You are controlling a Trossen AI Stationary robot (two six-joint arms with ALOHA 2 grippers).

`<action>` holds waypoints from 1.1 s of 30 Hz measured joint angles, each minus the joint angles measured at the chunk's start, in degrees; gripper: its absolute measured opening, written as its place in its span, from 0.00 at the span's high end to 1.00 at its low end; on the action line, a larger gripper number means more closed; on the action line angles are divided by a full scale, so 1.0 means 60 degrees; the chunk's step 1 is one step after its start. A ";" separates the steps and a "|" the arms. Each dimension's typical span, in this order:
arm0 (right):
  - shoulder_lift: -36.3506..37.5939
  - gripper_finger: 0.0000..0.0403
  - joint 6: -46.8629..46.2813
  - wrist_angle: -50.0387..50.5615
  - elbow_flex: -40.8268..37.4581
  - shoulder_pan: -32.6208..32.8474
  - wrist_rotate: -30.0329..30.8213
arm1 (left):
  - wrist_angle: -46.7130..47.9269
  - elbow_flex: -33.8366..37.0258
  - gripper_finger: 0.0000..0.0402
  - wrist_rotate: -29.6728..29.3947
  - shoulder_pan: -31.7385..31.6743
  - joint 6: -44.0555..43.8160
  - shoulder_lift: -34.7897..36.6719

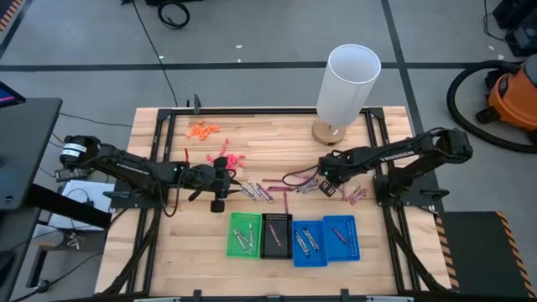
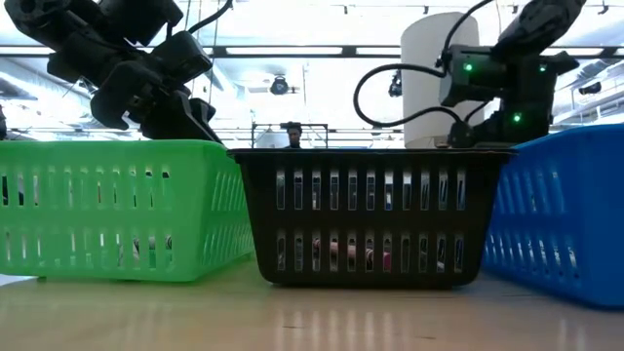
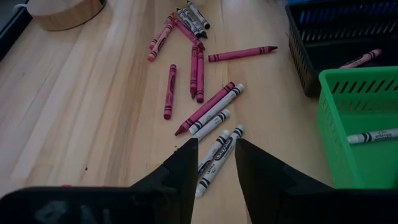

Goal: Sort crayons
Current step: Put the black crayon into the left blue bin

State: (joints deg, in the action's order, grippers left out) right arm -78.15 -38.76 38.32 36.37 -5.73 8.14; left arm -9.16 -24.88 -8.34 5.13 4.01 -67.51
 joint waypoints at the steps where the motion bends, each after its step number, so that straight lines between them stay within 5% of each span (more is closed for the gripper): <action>1: 0.0000 0.78 0.0018 -0.0107 -0.0051 -0.0043 -0.0067 | -0.0002 0.0000 0.71 0.0000 0.0000 0.0000 0.0000; 12: -0.0072 0.80 -0.0115 -0.0939 -0.0640 -0.0337 -0.0278 | -0.0001 0.0000 0.71 0.0000 0.0000 0.0009 0.0000; 22: -0.0099 0.95 -0.0113 -0.1460 -0.0618 -0.0311 -0.0116 | 0.0002 0.0000 0.71 0.0000 0.0000 0.0012 0.0000; 33: 0.0050 0.91 -0.0253 -0.2042 -0.0373 -0.0258 -0.0525 | 0.0005 0.0000 0.71 0.0000 0.0000 0.0015 0.0000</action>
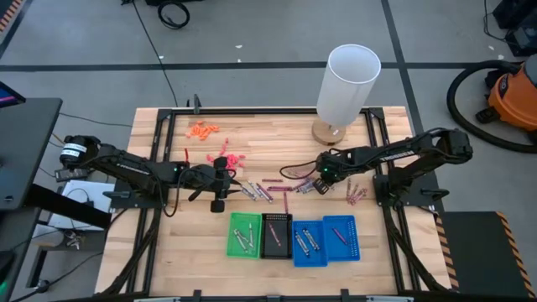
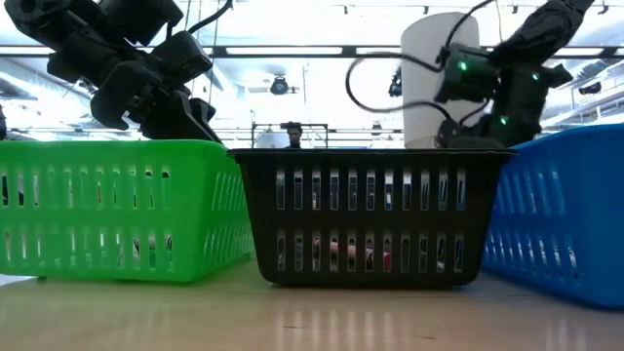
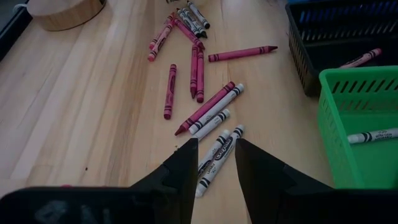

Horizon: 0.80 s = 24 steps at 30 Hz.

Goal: Sort crayons
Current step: Put the black crayon into the left blue bin

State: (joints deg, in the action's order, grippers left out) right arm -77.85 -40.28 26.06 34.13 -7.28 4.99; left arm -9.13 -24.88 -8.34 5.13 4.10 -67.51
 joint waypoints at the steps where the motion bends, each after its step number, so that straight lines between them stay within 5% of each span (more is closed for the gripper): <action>1: 0.0062 0.91 -0.0004 -0.0011 0.0126 0.0055 -0.0058 | 0.0000 0.0000 0.71 0.0000 0.0000 0.0000 0.0000; 15: 0.0541 0.91 -0.1764 -0.2142 0.1457 0.2399 -0.0697 | 0.0089 0.0000 0.71 0.0000 0.0000 -0.0093 0.0000; 24: 0.0497 0.91 -0.3846 -0.2459 0.1457 0.4789 0.1855 | 0.0016 0.0000 0.71 0.0000 0.0000 -0.0123 0.0000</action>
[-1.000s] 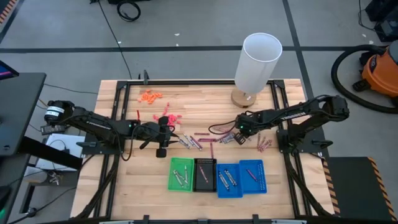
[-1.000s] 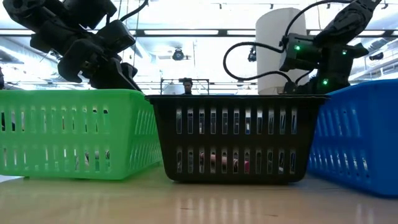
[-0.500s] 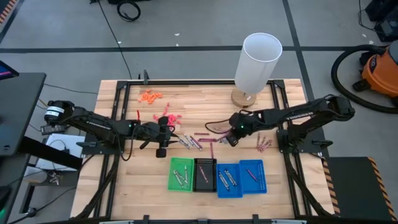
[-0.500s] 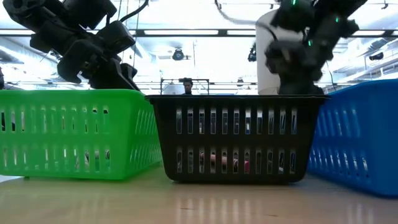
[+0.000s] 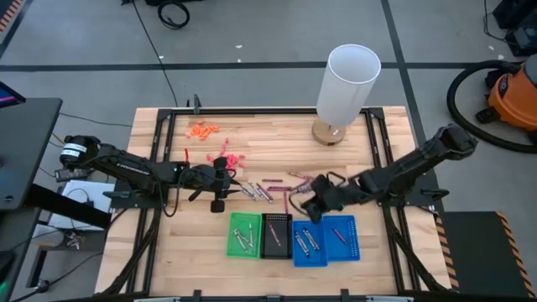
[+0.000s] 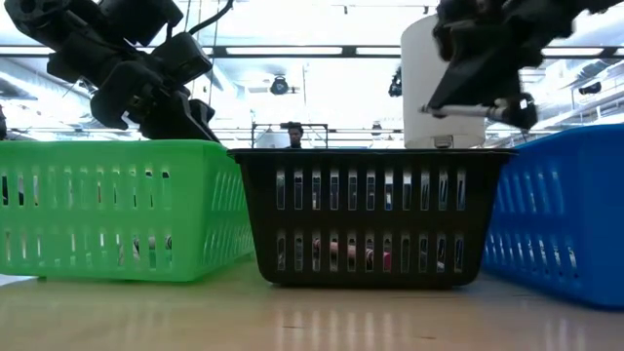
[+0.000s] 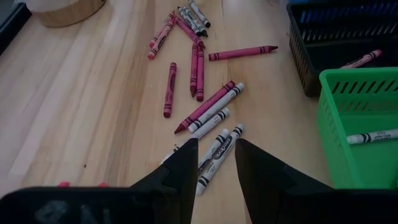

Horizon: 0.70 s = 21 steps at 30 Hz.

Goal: Sort crayons
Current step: Put the black crayon into the left blue bin

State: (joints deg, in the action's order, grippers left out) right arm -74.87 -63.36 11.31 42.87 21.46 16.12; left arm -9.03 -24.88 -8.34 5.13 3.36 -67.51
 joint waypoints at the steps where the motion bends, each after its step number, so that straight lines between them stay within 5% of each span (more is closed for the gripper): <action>1: -0.0007 0.91 -0.0181 0.0002 0.0000 0.0287 0.0295 | -0.0046 0.0000 0.71 0.0000 0.0000 0.0031 0.0000; 11: -0.1334 0.91 -0.1636 0.0149 0.0447 0.1786 0.1082 | -0.0356 -0.0007 0.71 0.0000 0.0000 0.0141 0.0000; 21: -0.3160 0.91 -0.2413 0.3016 0.2842 0.2118 0.0294 | -0.0533 -0.0007 0.71 0.0000 0.0000 0.0145 0.0000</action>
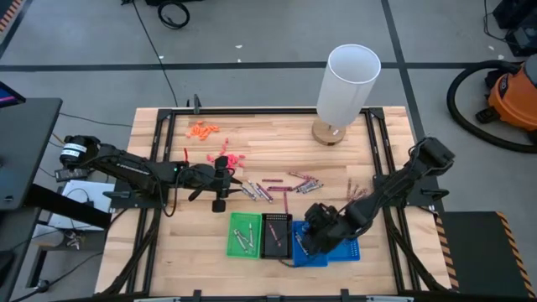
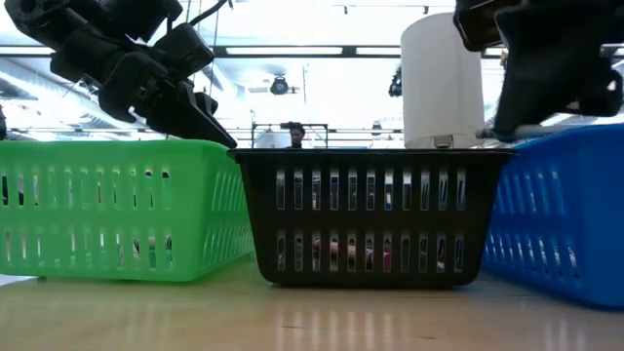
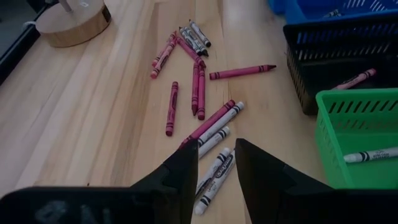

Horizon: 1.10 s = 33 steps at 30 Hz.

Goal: Sort crayons
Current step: Put the black crayon into the left blue bin, then put the pink crayon into the black bin

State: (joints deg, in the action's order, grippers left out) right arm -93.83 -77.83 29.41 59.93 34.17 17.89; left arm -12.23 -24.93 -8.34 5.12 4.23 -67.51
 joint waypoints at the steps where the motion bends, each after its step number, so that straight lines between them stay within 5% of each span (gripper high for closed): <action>1: -0.0187 0.91 -0.0034 0.0094 0.0169 -0.0002 -0.0185 | 0.0004 0.0000 0.71 0.0000 -0.0002 -0.0004 0.0000; 10: -0.1210 0.86 -0.0278 0.0259 0.0498 -0.0114 -0.1119 | -0.0020 0.0000 0.71 0.0000 -0.0002 -0.0004 0.0000; 21: -0.0753 0.74 -0.0280 0.0616 0.0498 -0.0252 -0.1158 | -0.0058 0.0000 0.71 0.0000 -0.0003 0.0084 0.0000; 33: 0.0780 0.74 -0.0322 0.3018 0.0498 -0.0416 0.0474 | -0.0058 0.0000 0.71 0.0000 0.0000 0.0109 0.0000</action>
State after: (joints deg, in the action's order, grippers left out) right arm -89.15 -79.77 47.52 62.92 31.67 20.73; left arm -12.58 -24.93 -8.34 5.13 4.89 -67.51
